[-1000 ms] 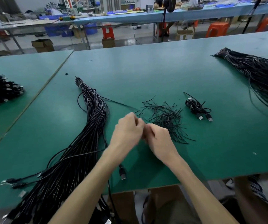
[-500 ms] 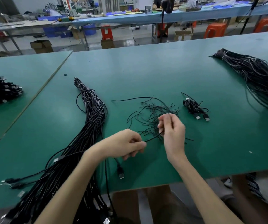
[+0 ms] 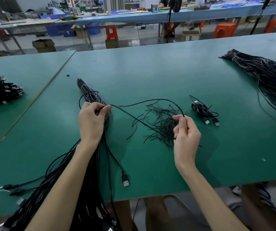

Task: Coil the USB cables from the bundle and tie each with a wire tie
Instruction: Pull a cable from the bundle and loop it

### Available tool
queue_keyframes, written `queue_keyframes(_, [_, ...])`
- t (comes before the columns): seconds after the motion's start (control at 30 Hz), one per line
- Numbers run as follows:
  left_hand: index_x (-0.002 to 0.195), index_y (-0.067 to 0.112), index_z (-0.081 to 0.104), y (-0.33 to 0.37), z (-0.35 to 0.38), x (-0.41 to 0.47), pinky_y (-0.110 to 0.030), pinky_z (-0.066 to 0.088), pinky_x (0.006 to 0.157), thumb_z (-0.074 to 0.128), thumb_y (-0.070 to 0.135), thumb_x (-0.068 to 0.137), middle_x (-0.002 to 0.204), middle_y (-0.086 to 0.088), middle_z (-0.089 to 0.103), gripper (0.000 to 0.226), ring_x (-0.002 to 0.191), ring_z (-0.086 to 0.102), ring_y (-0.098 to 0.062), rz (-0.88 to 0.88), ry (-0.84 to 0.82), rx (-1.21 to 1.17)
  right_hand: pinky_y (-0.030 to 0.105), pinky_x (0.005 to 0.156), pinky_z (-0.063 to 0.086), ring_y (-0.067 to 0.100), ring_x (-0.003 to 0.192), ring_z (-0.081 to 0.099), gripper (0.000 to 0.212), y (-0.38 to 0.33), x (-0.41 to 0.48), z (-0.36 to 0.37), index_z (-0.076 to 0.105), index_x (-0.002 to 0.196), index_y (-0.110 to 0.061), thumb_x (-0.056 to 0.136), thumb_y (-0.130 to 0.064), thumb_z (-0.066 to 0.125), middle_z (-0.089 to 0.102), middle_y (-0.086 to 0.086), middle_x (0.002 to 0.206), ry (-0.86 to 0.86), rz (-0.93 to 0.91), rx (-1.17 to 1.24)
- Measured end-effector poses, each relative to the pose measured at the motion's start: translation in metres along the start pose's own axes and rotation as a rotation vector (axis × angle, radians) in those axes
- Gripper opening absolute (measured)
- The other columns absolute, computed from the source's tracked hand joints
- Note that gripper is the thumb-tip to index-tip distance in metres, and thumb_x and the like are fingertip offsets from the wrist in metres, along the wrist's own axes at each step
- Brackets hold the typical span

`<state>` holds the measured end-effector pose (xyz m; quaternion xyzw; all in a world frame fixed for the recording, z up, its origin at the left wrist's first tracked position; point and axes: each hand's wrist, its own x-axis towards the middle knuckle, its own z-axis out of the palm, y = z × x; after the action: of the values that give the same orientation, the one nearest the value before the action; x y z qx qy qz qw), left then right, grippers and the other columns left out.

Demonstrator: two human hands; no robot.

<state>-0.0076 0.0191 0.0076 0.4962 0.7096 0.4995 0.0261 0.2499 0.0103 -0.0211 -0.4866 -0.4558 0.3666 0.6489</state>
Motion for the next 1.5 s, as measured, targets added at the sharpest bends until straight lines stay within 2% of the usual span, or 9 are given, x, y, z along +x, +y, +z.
queue_keyframes(0.13, [0.095, 0.010, 0.074, 0.010, 0.025, -0.003, -0.024, 0.036, 0.057, 0.068, 0.026, 0.099, 0.068, 0.001, 0.052, 0.018, 0.062, 0.040, -0.012, -0.367, -0.135, -0.572, 0.022, 0.046, 0.026, 0.009, 0.050, 0.030, 0.028, 0.002, -0.001, 0.000, 0.072, 0.097, -0.025, 0.110, -0.028, 0.048, 0.037, -0.014, 0.055, -0.072, -0.046, -0.080])
queue_keyframes(0.27, [0.109, -0.003, 0.070, 0.017, 0.037, -0.007, -0.019, 0.042, 0.056, 0.049, -0.002, 0.104, 0.091, -0.006, 0.060, 0.022, 0.070, 0.051, -0.010, -0.609, -0.254, -1.054, 0.022, 0.042, 0.022, 0.007, 0.045, 0.026, 0.023, 0.001, -0.004, 0.003, 0.076, 0.101, -0.028, 0.106, -0.027, 0.054, 0.038, -0.012, 0.050, -0.204, -0.087, -0.130])
queue_keyframes(0.37, [0.113, -0.004, 0.069, 0.013, 0.038, -0.008, -0.019, 0.047, 0.064, 0.043, -0.009, 0.103, 0.105, -0.010, 0.061, 0.028, 0.079, 0.055, -0.012, -0.670, -0.257, -1.202, 0.020, 0.042, 0.021, 0.007, 0.044, 0.026, 0.022, 0.002, -0.005, 0.004, 0.078, 0.101, -0.025, 0.105, -0.023, 0.056, 0.038, -0.013, 0.047, -0.285, -0.074, -0.139])
queue_keyframes(0.47, [0.111, -0.005, 0.069, 0.008, 0.034, -0.009, -0.018, 0.050, 0.064, 0.057, 0.000, 0.099, 0.095, -0.008, 0.067, 0.018, 0.077, 0.060, -0.012, -0.635, -0.247, -1.242, 0.020, 0.044, 0.021, 0.007, 0.045, 0.025, 0.022, 0.003, -0.004, 0.005, 0.080, 0.100, -0.024, 0.104, -0.022, 0.058, 0.037, -0.013, 0.047, -0.325, -0.055, -0.138])
queue_keyframes(0.57, [0.102, -0.001, 0.072, 0.012, 0.033, -0.014, -0.015, 0.047, 0.053, 0.074, 0.018, 0.087, 0.092, -0.008, 0.073, 0.025, 0.064, 0.056, -0.007, -0.589, -0.295, -1.192, 0.019, 0.044, 0.021, 0.007, 0.045, 0.026, 0.022, 0.003, -0.004, 0.005, 0.080, 0.098, -0.023, 0.103, -0.022, 0.059, 0.038, -0.012, 0.047, -0.358, -0.049, -0.142])
queue_keyframes(0.83, [0.093, 0.013, 0.060, 0.013, 0.032, -0.014, -0.012, 0.038, 0.044, 0.070, 0.040, 0.084, 0.083, 0.006, 0.067, 0.030, 0.046, 0.042, -0.001, -0.679, -0.354, -1.277, 0.019, 0.043, 0.023, 0.006, 0.044, 0.029, 0.021, 0.004, -0.008, 0.006, 0.080, 0.098, -0.026, 0.102, -0.026, 0.060, 0.043, -0.012, 0.049, -0.478, -0.099, -0.146])
queue_keyframes(1.07, [0.115, 0.007, 0.071, 0.007, 0.032, -0.016, -0.013, 0.047, 0.057, 0.070, 0.037, 0.090, 0.090, 0.005, 0.067, 0.039, 0.066, 0.057, -0.002, -0.582, -0.451, -1.237, 0.022, 0.043, 0.025, 0.006, 0.046, 0.034, 0.018, 0.005, -0.011, 0.007, 0.081, 0.100, -0.021, 0.101, -0.022, 0.063, 0.058, 0.006, 0.056, -0.615, -0.138, -0.192])
queue_keyframes(1.27, [0.127, 0.004, 0.070, 0.009, 0.030, -0.018, -0.017, 0.050, 0.066, 0.073, 0.016, 0.094, 0.108, 0.000, 0.069, 0.036, 0.079, 0.061, -0.006, -0.480, -0.606, -1.230, 0.020, 0.043, 0.024, 0.006, 0.045, 0.032, 0.019, 0.007, -0.011, 0.007, 0.080, 0.105, -0.020, 0.103, -0.022, 0.061, 0.048, -0.013, 0.051, -0.575, -0.148, -0.217])
queue_keyframes(1.5, [0.126, 0.023, 0.072, 0.015, 0.031, -0.024, -0.024, 0.055, 0.074, 0.065, 0.044, 0.095, 0.105, 0.002, 0.072, 0.038, 0.084, 0.069, -0.016, -0.363, -0.662, -1.013, 0.022, 0.043, 0.025, 0.006, 0.045, 0.032, 0.019, 0.009, -0.009, 0.008, 0.079, 0.107, -0.022, 0.103, -0.022, 0.061, 0.045, -0.015, 0.050, -0.576, -0.167, -0.221])
